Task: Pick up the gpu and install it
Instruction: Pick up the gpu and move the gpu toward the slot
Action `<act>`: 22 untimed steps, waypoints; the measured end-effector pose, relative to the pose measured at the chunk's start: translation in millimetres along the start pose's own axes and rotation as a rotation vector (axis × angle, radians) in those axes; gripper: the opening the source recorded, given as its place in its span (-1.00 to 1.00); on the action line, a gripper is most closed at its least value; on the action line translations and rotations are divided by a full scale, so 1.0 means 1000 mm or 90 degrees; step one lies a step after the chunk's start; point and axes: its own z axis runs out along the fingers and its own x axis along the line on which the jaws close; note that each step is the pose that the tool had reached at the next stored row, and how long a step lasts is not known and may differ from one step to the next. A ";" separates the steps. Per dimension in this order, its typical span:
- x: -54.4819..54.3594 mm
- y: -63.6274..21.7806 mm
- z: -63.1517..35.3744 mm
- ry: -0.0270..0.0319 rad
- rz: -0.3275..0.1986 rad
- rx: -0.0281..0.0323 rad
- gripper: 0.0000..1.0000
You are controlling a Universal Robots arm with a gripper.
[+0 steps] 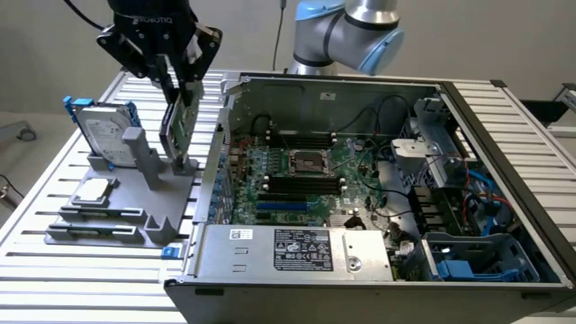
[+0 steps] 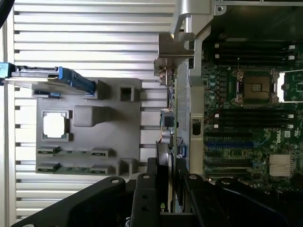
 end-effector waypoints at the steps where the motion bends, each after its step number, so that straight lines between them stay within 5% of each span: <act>1: -0.004 0.0001 -0.0019 0.0002 0.000 -0.0006 -0.47; 11: -0.050 0.0004 -0.0146 0.0025 -0.003 -0.0049 -0.47; 22: -0.100 -0.0013 -0.0019 0.0040 -0.003 -0.0049 -0.47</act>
